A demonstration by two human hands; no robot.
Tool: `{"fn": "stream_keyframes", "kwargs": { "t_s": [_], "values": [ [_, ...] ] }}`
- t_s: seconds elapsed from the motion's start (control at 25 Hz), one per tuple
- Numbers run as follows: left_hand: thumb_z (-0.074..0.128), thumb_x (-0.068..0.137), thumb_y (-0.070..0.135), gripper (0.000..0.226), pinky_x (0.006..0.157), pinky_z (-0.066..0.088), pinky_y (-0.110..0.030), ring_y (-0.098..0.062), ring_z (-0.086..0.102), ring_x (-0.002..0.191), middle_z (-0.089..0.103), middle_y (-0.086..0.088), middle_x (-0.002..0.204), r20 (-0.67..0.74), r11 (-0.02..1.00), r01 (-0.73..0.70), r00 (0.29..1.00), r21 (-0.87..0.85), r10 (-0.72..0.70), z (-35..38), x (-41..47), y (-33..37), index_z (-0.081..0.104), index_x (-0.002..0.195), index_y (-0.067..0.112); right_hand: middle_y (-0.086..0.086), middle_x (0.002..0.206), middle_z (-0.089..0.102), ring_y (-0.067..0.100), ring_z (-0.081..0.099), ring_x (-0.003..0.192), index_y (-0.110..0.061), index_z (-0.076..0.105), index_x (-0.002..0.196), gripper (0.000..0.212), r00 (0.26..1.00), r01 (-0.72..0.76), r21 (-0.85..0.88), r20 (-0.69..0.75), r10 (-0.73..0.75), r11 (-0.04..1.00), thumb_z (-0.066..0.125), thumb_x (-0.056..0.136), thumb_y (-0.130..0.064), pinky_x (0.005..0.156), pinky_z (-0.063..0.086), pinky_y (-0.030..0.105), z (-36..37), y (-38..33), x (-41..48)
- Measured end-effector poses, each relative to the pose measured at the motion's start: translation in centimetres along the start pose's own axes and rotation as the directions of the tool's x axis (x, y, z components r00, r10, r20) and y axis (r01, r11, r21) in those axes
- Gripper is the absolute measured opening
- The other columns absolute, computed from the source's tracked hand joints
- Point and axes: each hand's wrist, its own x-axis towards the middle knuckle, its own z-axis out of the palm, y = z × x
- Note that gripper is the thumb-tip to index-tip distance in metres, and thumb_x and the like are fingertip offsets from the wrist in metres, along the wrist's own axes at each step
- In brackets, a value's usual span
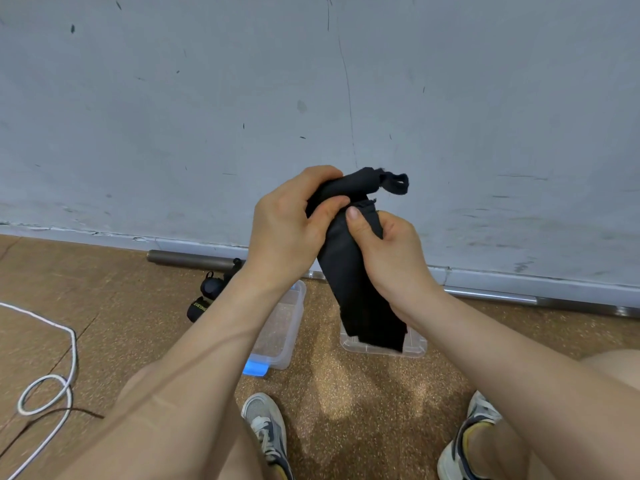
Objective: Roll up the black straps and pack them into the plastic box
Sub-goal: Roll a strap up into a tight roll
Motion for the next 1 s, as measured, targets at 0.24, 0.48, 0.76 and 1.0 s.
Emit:
{"fn": "stream_keyframes", "kwargs": {
  "t_s": [0.24, 0.48, 0.76, 1.0],
  "values": [
    [0.067, 0.09, 0.011, 0.018, 0.068, 0.056, -0.035, -0.013, 0.064, 0.075, 0.07, 0.003, 0.084, 0.13, 0.875, 0.341, 0.94, -0.344, -0.316, -0.8, 0.9, -0.4, 0.066, 0.095, 0.028, 0.015, 0.081, 0.073, 0.033, 0.07, 0.078, -0.002, 0.07, 0.084, 0.036, 0.999, -0.05, 0.06, -0.004, 0.05, 0.997, 0.063, 0.096, -0.035, 0.07, 0.057, 0.047, 0.2, -0.1, -0.1],
    [0.061, 0.093, 0.024, 0.019, 0.079, 0.049, -0.032, -0.006, 0.058, 0.087, 0.066, 0.01, 0.096, 0.179, 0.988, -0.096, 0.981, 0.118, 0.073, -0.1, -0.2, -0.5, 0.063, 0.112, 0.023, 0.013, 0.072, 0.064, 0.022, 0.063, 0.069, -0.007, 0.066, 0.082, 0.02, 0.954, -0.299, 0.268, 0.046, 0.297, 0.916, 0.066, 0.092, -0.026, 0.063, 0.049, 0.032, 0.5, -0.6, 0.0],
    [0.062, 0.087, 0.008, 0.021, 0.079, 0.045, -0.023, -0.014, 0.058, 0.09, 0.067, -0.003, 0.097, 0.089, 0.972, -0.166, 0.984, 0.164, 0.153, -0.1, 0.1, -1.4, 0.066, 0.108, 0.011, 0.008, 0.106, 0.075, 0.024, 0.071, 0.099, -0.017, 0.069, 0.112, 0.03, 0.872, -0.424, 0.253, 0.375, 0.316, 0.87, 0.064, 0.09, -0.036, 0.091, 0.052, 0.041, -1.8, -1.3, 0.9],
    [0.063, 0.084, 0.009, 0.021, 0.086, 0.049, -0.026, -0.009, 0.063, 0.093, 0.07, 0.006, 0.096, 0.304, 0.997, -0.044, 0.951, -0.061, 0.061, -0.9, -0.3, -0.8, 0.069, 0.104, 0.014, 0.008, 0.102, 0.071, 0.026, 0.07, 0.089, -0.011, 0.069, 0.115, 0.048, 0.762, -0.284, 0.001, 0.607, 0.225, 0.959, 0.076, 0.074, -0.034, 0.087, 0.054, 0.039, -5.6, -2.3, 3.2]
  ]
}}
